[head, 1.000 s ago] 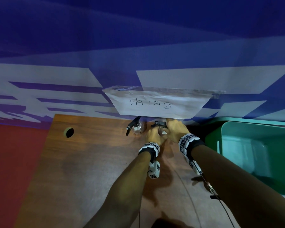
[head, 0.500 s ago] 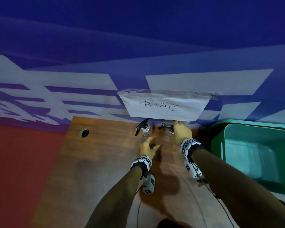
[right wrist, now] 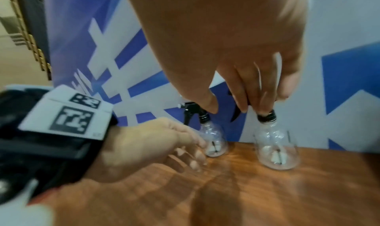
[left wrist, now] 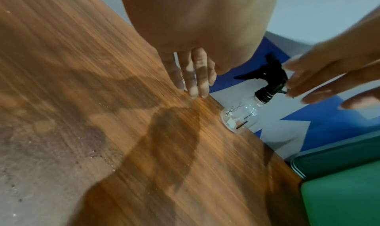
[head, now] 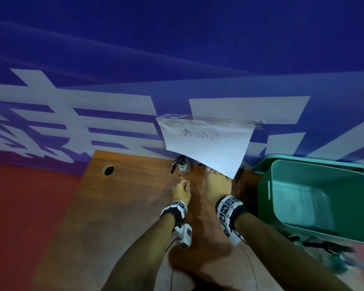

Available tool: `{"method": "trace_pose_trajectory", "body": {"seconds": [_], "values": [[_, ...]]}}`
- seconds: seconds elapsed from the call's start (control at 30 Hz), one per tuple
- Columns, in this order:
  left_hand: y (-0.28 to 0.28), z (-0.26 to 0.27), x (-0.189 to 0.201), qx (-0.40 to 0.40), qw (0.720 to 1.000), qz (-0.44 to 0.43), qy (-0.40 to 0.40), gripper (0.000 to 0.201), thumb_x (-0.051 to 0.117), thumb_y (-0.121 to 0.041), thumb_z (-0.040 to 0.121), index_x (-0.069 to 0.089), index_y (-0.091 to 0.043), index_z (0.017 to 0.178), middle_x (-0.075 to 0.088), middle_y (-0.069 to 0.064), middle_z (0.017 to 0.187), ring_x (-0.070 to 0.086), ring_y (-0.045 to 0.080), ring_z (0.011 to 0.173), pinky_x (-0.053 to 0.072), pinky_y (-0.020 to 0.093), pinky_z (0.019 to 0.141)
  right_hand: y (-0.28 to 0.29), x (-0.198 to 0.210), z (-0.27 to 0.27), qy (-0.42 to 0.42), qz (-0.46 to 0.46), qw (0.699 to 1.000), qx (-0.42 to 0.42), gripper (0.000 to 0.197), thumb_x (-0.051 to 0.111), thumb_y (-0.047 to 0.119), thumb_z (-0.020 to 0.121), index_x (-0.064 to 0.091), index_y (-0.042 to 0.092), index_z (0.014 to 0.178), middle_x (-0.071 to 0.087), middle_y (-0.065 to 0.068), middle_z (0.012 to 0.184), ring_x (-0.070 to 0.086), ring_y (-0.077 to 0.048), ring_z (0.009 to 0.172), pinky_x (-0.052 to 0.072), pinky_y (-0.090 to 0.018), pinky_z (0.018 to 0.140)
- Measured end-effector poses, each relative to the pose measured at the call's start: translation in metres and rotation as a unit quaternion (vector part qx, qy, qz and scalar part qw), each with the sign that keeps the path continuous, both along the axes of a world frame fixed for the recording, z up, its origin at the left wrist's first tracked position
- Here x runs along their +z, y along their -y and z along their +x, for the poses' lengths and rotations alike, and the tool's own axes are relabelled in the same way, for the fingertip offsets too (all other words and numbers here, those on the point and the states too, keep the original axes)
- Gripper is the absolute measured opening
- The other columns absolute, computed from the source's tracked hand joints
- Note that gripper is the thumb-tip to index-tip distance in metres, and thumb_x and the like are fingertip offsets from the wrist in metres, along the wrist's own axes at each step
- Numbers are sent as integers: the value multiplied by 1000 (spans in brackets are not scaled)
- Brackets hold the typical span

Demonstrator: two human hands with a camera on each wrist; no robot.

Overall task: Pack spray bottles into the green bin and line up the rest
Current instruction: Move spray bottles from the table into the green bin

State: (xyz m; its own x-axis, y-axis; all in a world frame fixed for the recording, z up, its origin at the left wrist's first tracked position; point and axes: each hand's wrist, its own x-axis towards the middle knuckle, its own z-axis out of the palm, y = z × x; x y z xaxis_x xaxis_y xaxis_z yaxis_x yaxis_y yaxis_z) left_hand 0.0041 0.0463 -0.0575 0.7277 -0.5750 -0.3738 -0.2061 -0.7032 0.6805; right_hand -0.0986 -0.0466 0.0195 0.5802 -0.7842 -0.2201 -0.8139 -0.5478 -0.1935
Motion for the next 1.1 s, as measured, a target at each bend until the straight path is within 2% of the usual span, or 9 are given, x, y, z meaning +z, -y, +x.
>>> {"method": "trace_pose_trajectory", "body": {"seconds": [0.1, 0.2, 0.4, 0.5, 0.7, 0.83, 0.93, 1.0, 1.1], "values": [[-5, -3, 1, -1, 1000, -4, 3, 20, 50, -16, 100, 68, -16, 108, 72, 4, 102, 64, 22, 91, 53, 31, 82, -16, 5, 4, 11, 42, 999, 7, 36, 46, 38, 97, 58, 12, 118, 67, -10, 117, 62, -31, 110, 50, -41, 89], [-9, 0, 0, -7, 1000, -1, 9, 20, 51, -10, 97, 68, -16, 105, 73, 6, 98, 67, 27, 91, 55, 35, 80, -20, 14, 12, 38, 67, 996, 45, 24, 49, 32, 97, 55, 13, 112, 67, -8, 108, 66, -30, 101, 52, -38, 78], [-8, 17, -3, -13, 1000, 25, 7, 28, 55, -12, 95, 64, -12, 122, 72, 10, 107, 65, 31, 103, 53, 41, 90, -6, 14, 44, 78, 47, 985, 148, 45, 58, 19, 87, 50, 15, 131, 55, -5, 127, 50, -28, 120, 44, -44, 100], [-2, 25, 5, 17, 1000, -17, 0, 26, 57, -12, 95, 65, -9, 120, 72, 10, 103, 66, 29, 96, 53, 38, 86, 11, 12, 66, 93, 22, 976, 194, 55, 58, 17, 87, 44, 14, 140, 52, -6, 136, 47, -29, 123, 42, -43, 101], [10, 42, 16, 18, 999, -15, -40, 47, 68, -21, 90, 55, -18, 136, 71, 10, 115, 63, 32, 112, 50, 34, 90, 42, 5, 114, 6, 2, 959, 282, 63, 65, 26, 89, 39, 14, 146, 48, -9, 144, 43, -31, 130, 37, -44, 107], [20, 47, 14, 10, 996, 9, -87, 55, 67, -34, 84, 49, -22, 134, 67, 10, 117, 64, 34, 108, 49, 35, 87, 47, -7, 129, -68, 9, 944, 322, 43, 58, 25, 92, 49, 14, 132, 59, -9, 125, 56, -31, 116, 44, -41, 94], [33, 53, 13, 29, 995, 4, -94, 47, 69, -20, 87, 51, -9, 129, 62, 9, 112, 62, 23, 93, 50, 41, 96, 48, -12, 135, -125, 83, 945, 289, 24, 58, 22, 96, 61, 8, 115, 66, -13, 110, 66, -35, 95, 52, -39, 75], [40, 57, 13, 9, 997, 28, -77, 45, 65, -8, 92, 50, 4, 133, 59, 21, 124, 61, 32, 108, 44, 44, 104, 51, -14, 138, -131, 126, 944, 275, 21, 62, 17, 94, 62, 7, 112, 66, -15, 107, 66, -35, 91, 52, -38, 71], [45, 64, 7, -17, 997, 46, -57, 47, 65, -10, 92, 51, 3, 135, 55, 24, 135, 52, 38, 126, 41, 38, 103, 55, -14, 140, -112, 153, 947, 259, 22, 66, 18, 91, 62, 8, 111, 67, -15, 104, 66, -33, 89, 54, -39, 74]]}}
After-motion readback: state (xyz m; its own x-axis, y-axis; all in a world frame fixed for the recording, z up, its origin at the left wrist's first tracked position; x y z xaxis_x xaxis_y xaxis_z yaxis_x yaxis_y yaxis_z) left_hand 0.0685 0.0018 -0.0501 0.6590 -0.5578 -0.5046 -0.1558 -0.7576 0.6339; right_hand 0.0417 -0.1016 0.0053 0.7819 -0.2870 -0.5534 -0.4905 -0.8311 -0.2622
